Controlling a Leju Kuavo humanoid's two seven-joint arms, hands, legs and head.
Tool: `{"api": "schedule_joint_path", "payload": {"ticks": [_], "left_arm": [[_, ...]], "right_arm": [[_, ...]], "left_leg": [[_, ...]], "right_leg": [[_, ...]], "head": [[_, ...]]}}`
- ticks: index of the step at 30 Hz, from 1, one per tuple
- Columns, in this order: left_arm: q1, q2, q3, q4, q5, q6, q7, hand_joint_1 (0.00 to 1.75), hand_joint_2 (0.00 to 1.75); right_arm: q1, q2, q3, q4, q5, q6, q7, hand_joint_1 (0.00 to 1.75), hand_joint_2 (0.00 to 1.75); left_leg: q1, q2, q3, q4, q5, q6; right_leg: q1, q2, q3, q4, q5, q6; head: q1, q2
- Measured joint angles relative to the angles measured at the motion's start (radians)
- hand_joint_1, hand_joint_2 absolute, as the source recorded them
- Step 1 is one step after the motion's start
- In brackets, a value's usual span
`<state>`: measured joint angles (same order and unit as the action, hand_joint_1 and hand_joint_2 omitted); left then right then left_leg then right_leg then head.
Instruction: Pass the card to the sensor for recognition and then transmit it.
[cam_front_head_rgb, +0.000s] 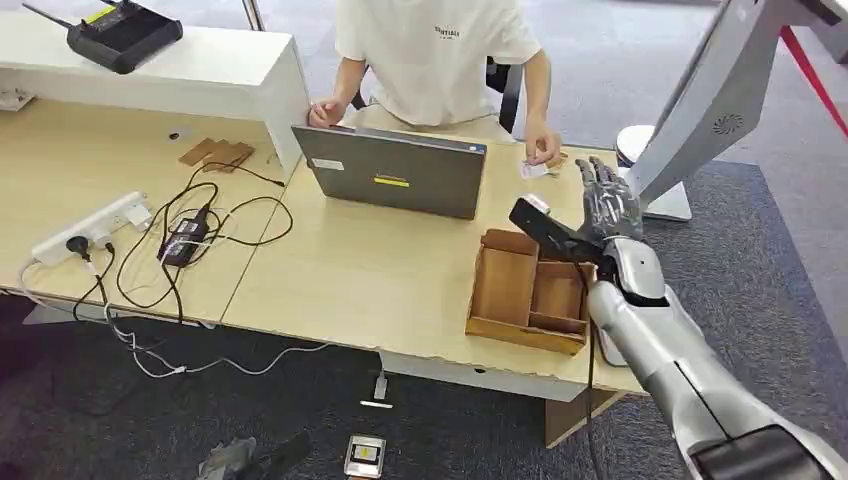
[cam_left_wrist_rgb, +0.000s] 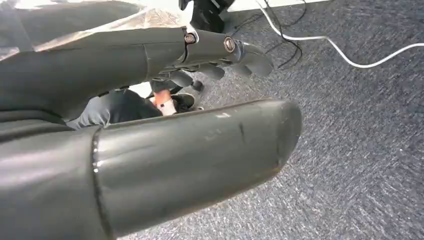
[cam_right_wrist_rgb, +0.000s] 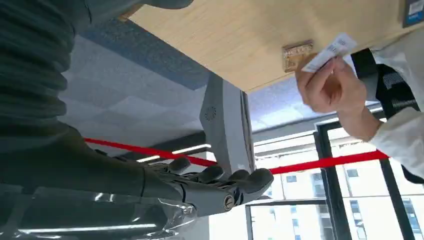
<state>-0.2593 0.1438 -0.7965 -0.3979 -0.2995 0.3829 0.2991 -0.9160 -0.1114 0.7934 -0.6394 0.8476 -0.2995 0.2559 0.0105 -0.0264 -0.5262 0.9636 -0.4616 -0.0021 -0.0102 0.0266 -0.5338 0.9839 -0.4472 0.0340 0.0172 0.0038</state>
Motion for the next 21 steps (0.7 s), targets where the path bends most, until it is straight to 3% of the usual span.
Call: {"api": "schedule_joint_path", "payload": {"ticks": [7, 21], "left_arm": [[0.027, 0.003, 0.009, 0.002, 0.034, 0.029, -0.013, 0.0, 0.0], [0.079, 0.019, 0.032, 0.011, 0.108, 0.085, -0.029, 0.0, 0.0]], "right_arm": [[0.065, -0.045, -0.055, -0.142, -0.07, -0.017, 0.003, 0.0, 1.75], [0.316, -0.172, -0.147, -0.541, -0.256, 0.007, 0.016, 0.0, 1.75]], "left_leg": [[0.0, 0.0, 0.001, 0.0, 0.0, 0.0], [0.0, 0.001, 0.001, 0.0, 0.0, 0.0]], "right_leg": [[0.0, 0.0, 0.0, -0.001, 0.0, 0.0], [0.0, 0.0, 0.0, -0.001, 0.0, 0.0]], "head": [[0.0, 0.0], [0.0, 0.0]]}}
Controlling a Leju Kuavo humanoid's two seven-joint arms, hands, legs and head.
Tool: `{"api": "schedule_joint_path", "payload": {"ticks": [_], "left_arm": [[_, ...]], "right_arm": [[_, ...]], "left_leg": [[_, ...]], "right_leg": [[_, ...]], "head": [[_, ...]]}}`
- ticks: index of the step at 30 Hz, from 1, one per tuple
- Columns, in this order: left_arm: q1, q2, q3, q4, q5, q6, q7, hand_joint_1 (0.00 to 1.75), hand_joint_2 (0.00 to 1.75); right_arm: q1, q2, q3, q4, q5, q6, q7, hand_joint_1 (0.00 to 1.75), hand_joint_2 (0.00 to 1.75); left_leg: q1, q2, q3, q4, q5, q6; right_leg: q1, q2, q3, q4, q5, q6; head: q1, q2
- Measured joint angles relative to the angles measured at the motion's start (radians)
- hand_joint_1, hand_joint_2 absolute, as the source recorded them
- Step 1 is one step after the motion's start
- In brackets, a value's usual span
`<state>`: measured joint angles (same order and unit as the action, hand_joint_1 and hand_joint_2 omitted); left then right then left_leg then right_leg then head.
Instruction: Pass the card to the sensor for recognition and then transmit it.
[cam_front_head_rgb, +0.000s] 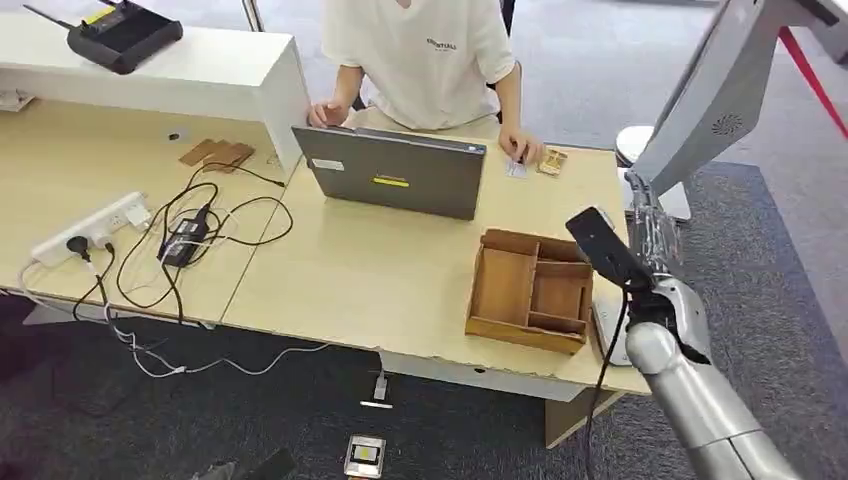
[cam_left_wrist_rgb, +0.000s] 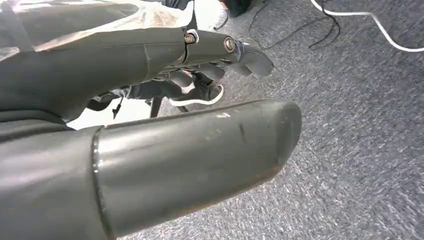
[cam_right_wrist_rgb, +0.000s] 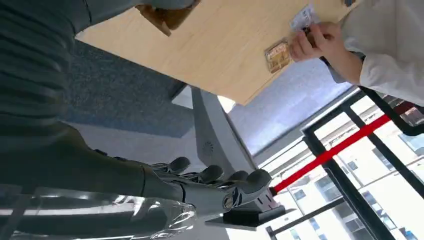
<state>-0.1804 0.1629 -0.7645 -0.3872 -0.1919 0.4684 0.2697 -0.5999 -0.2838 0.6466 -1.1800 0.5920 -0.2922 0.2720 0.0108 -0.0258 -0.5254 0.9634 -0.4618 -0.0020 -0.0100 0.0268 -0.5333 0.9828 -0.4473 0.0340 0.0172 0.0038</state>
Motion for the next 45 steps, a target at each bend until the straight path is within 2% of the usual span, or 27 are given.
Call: {"api": "schedule_joint_path", "payload": {"ticks": [6, 14, 20, 45], "left_arm": [[0.002, 0.003, 0.0, 0.0, 0.002, 0.003, 0.011, 0.0, 0.0], [-0.001, 0.007, -0.001, -0.002, 0.003, 0.004, 0.032, 0.0, 0.0], [-0.008, 0.008, -0.001, -0.004, 0.007, 0.003, 0.039, 0.0, 0.0], [-0.015, 0.012, -0.018, -0.009, 0.024, -0.012, 0.044, 0.0, 0.0]], "right_arm": [[0.103, -0.021, -0.009, -0.095, -0.013, 0.016, 0.003, 0.0, 1.75], [0.171, -0.024, -0.005, -0.145, 0.004, 0.065, 0.001, 0.0, 1.75], [0.19, -0.02, 0.008, -0.148, 0.022, 0.106, 0.01, 0.0, 1.75], [0.213, 0.015, 0.06, -0.188, 0.078, 0.145, 0.005, 0.0, 1.75]], "left_leg": [[0.0, 0.0, 0.0, 0.0, 0.0, 0.0], [0.0, 0.0, 0.0, 0.0, 0.0, 0.0], [0.0, 0.0, 0.0, 0.0, 0.0, 0.0], [0.0, 0.0, 0.0, 0.0, 0.0, 0.0]], "right_leg": [[0.0, 0.0, 0.0, 0.0, 0.0, 0.0], [0.0, 0.0, 0.0, 0.0, 0.0, 0.0], [0.0, 0.0, 0.0, 0.0, 0.0, 0.0], [0.0, 0.0, 0.0, 0.0, 0.0, 0.0]], "head": [[0.0, 0.0], [0.0, 0.0], [0.0, 0.0], [0.0, 0.0]]}}
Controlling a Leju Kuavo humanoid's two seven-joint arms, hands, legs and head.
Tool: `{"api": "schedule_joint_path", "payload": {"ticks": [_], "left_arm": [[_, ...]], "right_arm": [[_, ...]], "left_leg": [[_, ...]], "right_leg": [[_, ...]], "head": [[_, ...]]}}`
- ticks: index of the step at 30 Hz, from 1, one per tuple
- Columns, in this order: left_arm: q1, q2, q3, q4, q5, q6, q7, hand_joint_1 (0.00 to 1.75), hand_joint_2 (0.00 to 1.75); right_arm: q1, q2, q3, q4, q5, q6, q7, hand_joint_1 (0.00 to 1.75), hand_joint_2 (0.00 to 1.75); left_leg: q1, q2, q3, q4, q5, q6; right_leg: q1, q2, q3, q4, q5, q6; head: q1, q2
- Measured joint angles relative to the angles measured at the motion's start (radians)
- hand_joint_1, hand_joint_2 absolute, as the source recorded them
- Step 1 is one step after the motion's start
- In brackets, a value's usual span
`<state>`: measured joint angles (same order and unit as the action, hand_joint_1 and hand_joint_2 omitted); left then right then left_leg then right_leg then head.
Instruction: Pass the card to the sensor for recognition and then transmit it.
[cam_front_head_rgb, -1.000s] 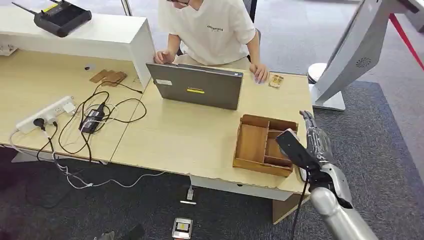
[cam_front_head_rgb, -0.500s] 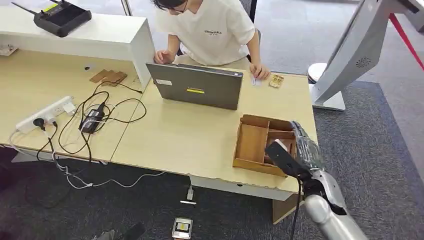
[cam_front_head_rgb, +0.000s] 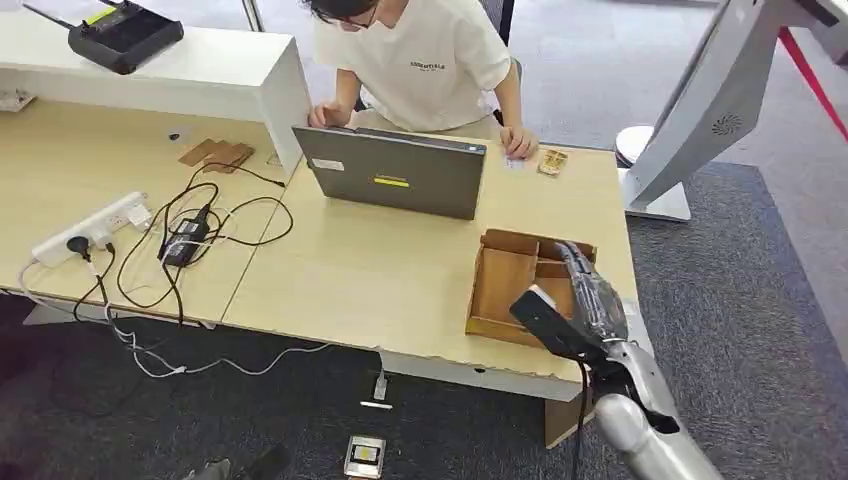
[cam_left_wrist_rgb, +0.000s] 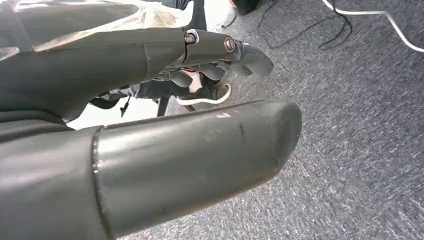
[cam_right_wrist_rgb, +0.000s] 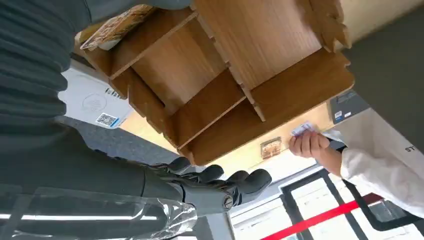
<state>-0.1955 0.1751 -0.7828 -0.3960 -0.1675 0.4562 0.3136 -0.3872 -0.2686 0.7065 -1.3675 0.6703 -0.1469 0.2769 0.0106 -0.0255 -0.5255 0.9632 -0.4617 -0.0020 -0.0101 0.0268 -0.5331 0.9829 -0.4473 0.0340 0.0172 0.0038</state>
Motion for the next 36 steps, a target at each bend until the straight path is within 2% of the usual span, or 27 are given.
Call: {"api": "schedule_joint_path", "payload": {"ticks": [7, 24, 36], "left_arm": [[-0.011, 0.001, -0.012, -0.004, -0.006, -0.006, 0.0, 0.0, 0.0], [-0.02, 0.004, -0.027, -0.006, 0.002, -0.012, -0.003, 0.0, 0.0], [-0.011, 0.011, -0.027, -0.006, 0.019, 0.008, -0.001, 0.0, 0.0]], "right_arm": [[-0.002, 0.011, 0.009, -0.033, 0.003, 0.009, -0.008, 0.0, 1.75], [0.025, 0.013, 0.05, -0.046, 0.031, 0.116, 0.011, 0.0, 1.75], [0.042, 0.002, 0.065, -0.014, 0.051, 0.116, 0.015, 0.0, 1.75]], "left_leg": [[0.0, 0.0, 0.0, 0.0, 0.0, 0.0], [0.0, 0.0, 0.0, 0.0, 0.0, 0.0], [0.0, 0.0, 0.0, 0.0, 0.0, 0.0]], "right_leg": [[0.0, 0.0, 0.0, 0.0, 0.0, 0.0], [0.0, 0.0, 0.0, 0.0, 0.0, 0.0], [0.0, 0.0, 0.0, 0.0, 0.0, 0.0]], "head": [[0.0, 0.0], [0.0, 0.0], [0.0, 0.0]]}}
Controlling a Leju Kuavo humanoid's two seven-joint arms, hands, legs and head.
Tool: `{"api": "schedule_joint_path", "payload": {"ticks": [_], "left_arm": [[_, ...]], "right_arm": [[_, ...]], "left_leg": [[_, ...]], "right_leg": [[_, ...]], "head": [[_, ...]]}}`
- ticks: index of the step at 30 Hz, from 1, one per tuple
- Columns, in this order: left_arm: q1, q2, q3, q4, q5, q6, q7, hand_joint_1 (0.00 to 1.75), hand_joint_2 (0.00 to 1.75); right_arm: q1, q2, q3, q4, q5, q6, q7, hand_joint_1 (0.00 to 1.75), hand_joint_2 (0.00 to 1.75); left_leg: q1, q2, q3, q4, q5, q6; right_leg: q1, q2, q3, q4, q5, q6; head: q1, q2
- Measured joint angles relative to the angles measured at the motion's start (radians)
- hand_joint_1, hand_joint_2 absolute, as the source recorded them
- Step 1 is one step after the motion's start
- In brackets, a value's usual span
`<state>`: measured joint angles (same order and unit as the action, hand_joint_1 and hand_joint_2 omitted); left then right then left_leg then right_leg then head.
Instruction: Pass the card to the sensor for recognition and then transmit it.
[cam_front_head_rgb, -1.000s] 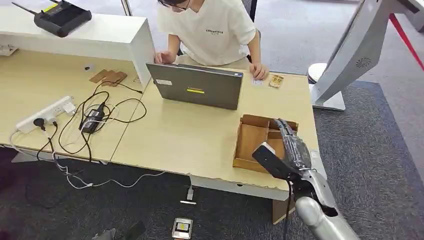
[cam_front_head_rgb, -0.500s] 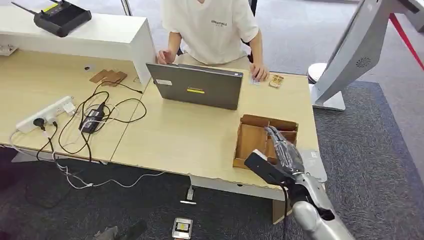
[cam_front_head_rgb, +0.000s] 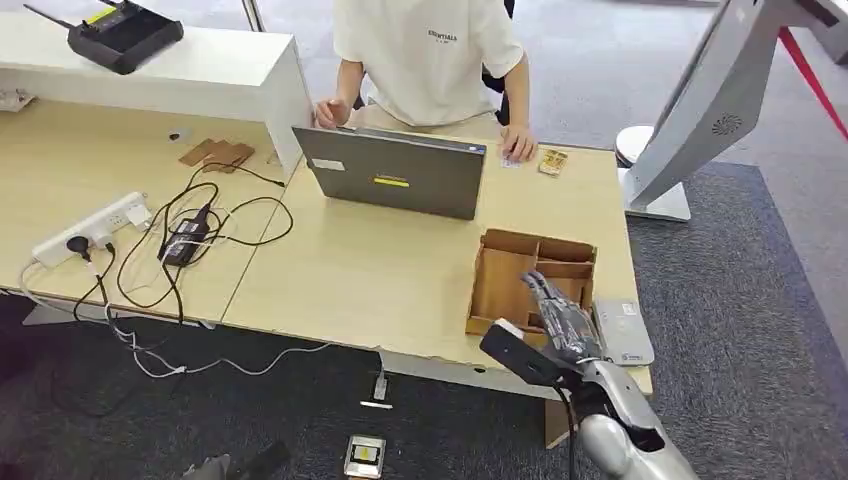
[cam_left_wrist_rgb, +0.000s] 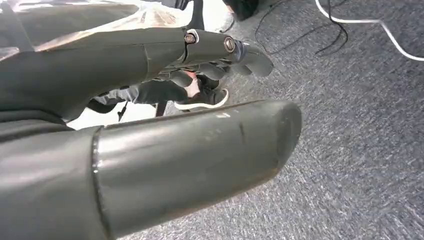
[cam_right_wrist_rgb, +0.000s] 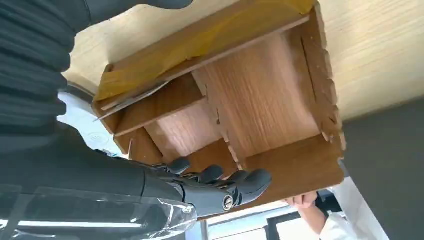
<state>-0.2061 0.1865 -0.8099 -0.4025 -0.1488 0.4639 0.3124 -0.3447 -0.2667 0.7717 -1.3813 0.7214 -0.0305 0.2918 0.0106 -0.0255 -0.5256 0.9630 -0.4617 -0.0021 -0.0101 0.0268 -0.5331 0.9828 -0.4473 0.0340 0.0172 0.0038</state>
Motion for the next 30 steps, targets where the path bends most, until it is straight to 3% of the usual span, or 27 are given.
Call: {"api": "schedule_joint_path", "payload": {"ticks": [6, 13, 30], "left_arm": [[0.01, 0.001, 0.0, 0.0, 0.017, 0.013, 0.002, 0.0, 0.0], [0.021, 0.004, -0.009, -0.001, 0.053, 0.029, 0.002, 0.0, 0.0], [0.027, 0.01, -0.037, -0.01, 0.08, 0.038, 0.005, 0.0, 0.0]], "right_arm": [[0.004, -0.005, -0.002, 0.027, 0.072, -0.061, 0.013, 0.0, 1.75], [0.004, -0.007, -0.033, 0.095, 0.172, -0.188, 0.024, 0.0, 1.75], [0.009, -0.019, -0.093, 0.196, 0.184, -0.222, 0.023, 0.0, 1.75]], "left_leg": [[0.0, 0.0, 0.0, 0.0, 0.0, 0.0], [0.0, 0.0, 0.0, 0.0, 0.0, 0.0], [0.0, 0.0, 0.0, 0.0, 0.0, 0.0]], "right_leg": [[0.0, 0.0, 0.0, 0.0, 0.0, 0.0], [0.0, 0.0, 0.0, 0.0, 0.0, 0.0], [0.0, 0.0, 0.0, 0.0, 0.0, 0.0]], "head": [[0.0, 0.0], [0.0, 0.0], [0.0, 0.0]]}}
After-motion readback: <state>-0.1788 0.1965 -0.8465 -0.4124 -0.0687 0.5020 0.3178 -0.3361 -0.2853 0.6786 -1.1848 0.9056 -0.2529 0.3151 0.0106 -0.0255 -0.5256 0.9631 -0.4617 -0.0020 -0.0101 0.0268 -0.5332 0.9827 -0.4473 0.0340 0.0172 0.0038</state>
